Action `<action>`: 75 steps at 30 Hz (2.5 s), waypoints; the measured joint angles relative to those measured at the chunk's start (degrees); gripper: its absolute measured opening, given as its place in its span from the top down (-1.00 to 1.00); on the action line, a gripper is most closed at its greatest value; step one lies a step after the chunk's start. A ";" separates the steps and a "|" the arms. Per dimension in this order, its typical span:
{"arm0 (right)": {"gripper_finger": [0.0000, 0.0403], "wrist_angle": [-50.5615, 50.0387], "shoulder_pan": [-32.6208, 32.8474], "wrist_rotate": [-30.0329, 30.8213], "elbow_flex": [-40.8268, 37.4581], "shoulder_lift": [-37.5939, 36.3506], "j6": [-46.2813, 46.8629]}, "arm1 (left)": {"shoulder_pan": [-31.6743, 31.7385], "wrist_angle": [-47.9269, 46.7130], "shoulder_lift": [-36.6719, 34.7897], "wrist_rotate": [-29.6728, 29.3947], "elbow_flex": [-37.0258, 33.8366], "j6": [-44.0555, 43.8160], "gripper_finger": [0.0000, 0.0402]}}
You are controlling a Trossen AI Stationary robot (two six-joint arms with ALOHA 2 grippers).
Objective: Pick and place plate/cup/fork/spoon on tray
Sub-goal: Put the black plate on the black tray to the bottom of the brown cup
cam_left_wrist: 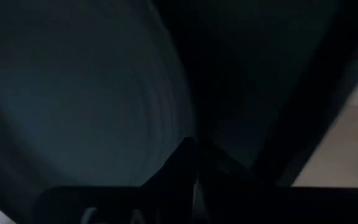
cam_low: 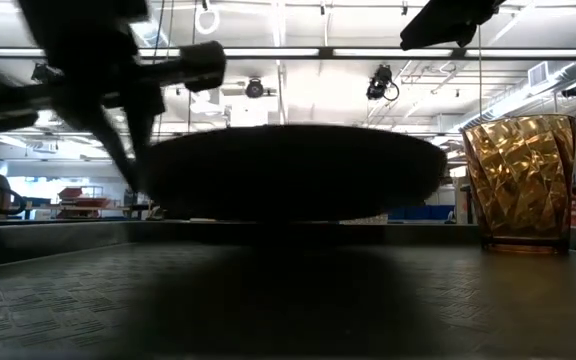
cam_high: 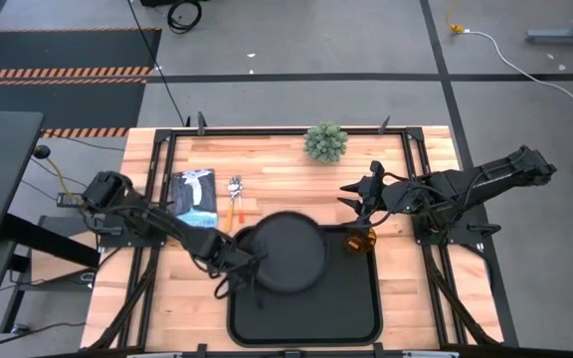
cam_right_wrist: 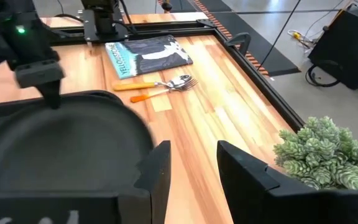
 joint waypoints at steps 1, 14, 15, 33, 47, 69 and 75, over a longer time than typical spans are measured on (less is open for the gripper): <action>0.32 -0.02 0.00 0.00 0.00 0.00 -0.06 | -0.48 0.00 0.00 1.20 0.00 1.24 0.93; 0.32 1.25 0.00 -0.44 0.00 0.00 -0.21 | -2.78 7.22 2.16 4.83 -0.02 11.69 0.93; 0.32 1.43 0.00 -0.46 0.00 0.00 -0.23 | -2.78 8.43 2.86 5.36 -0.02 12.05 0.93; 0.32 3.06 0.00 -1.99 0.04 0.00 -0.34 | -3.93 21.20 8.86 3.70 0.08 14.65 0.93; 0.32 3.89 0.00 -3.46 0.04 0.00 -0.39 | -3.55 3.46 15.88 5.54 16.91 7.09 0.93; 0.32 5.13 0.00 -3.50 0.04 0.00 -1.46 | -2.26 3.74 20.17 -1.89 19.61 22.18 0.91; 0.32 5.38 0.00 -3.50 0.04 0.00 -1.80 | -1.74 6.06 20.17 -1.59 19.61 25.97 0.92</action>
